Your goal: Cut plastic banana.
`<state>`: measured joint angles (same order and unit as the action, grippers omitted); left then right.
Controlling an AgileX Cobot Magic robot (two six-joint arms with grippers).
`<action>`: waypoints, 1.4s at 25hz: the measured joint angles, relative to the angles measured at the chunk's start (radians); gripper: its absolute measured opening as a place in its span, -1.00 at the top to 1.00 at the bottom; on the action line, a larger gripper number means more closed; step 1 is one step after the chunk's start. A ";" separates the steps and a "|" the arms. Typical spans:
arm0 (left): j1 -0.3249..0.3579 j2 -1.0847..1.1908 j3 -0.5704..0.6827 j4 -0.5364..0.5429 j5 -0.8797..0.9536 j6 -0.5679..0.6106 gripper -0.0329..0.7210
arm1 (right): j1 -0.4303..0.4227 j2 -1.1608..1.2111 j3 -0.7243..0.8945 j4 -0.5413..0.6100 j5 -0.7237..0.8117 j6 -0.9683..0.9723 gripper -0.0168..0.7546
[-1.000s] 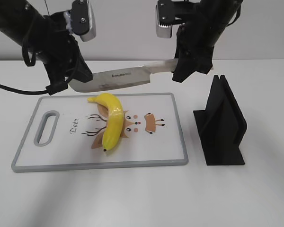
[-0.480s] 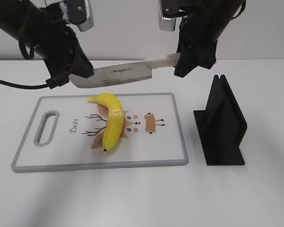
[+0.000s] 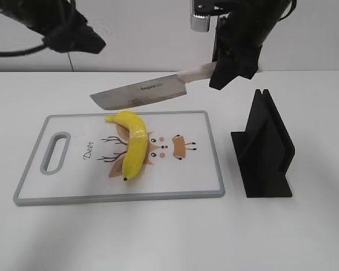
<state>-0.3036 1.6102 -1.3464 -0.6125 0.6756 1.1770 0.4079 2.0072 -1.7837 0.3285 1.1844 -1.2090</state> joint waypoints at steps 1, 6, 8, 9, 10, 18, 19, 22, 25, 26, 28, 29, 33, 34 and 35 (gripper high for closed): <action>0.017 -0.023 0.000 0.037 -0.001 -0.101 -0.83 | 0.000 -0.011 -0.001 0.000 0.001 0.044 0.52; 0.119 -0.106 0.000 0.261 0.099 -0.663 -0.81 | 0.000 -0.078 -0.007 0.002 0.011 0.317 0.52; 0.171 -0.122 0.000 0.353 0.219 -0.831 -0.80 | 0.000 -0.105 -0.009 0.004 0.028 0.409 0.52; 0.192 -0.125 0.000 0.386 0.279 -0.882 -0.78 | 0.000 -0.114 -0.009 0.005 0.030 0.438 0.52; 0.215 -0.126 0.000 0.427 0.355 -0.927 -0.76 | 0.000 -0.124 -0.009 0.006 0.031 0.478 0.52; 0.276 -0.210 0.108 0.485 0.531 -0.991 -0.64 | 0.000 -0.167 0.010 0.014 0.034 0.860 0.52; 0.276 -0.250 0.158 0.477 0.531 -0.992 -0.64 | 0.000 -0.177 0.024 0.021 0.034 0.889 0.52; 0.276 -0.392 0.331 0.476 0.536 -0.993 -0.64 | 0.000 -0.229 0.111 0.027 0.034 0.945 0.52; 0.276 -0.553 0.514 0.501 0.537 -0.993 -0.63 | 0.000 -0.303 0.232 0.028 0.016 0.986 0.52; 0.276 -0.614 0.558 0.505 0.537 -0.993 -0.63 | 0.000 -0.327 0.272 0.028 -0.010 1.003 0.52; 0.277 -0.738 0.650 0.511 0.531 -0.994 -0.63 | 0.000 -0.388 0.369 0.030 -0.078 1.034 0.52; 0.277 -0.790 0.681 0.511 0.529 -0.994 -0.63 | 0.000 -0.419 0.416 0.030 -0.118 1.052 0.52; 0.277 -1.021 0.779 0.511 0.528 -0.994 -0.63 | 0.000 -0.529 0.572 0.030 -0.254 1.115 0.52; 0.277 -1.083 0.789 0.511 0.528 -0.994 -0.63 | 0.000 -0.556 0.609 0.030 -0.280 1.126 0.52; 0.277 -1.144 0.799 0.511 0.526 -0.994 -0.63 | 0.000 -0.583 0.642 0.028 -0.300 1.142 0.52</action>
<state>-0.0267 0.4659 -0.5475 -0.1016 1.2020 0.1831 0.4079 1.4238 -1.1416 0.3562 0.8846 -0.0671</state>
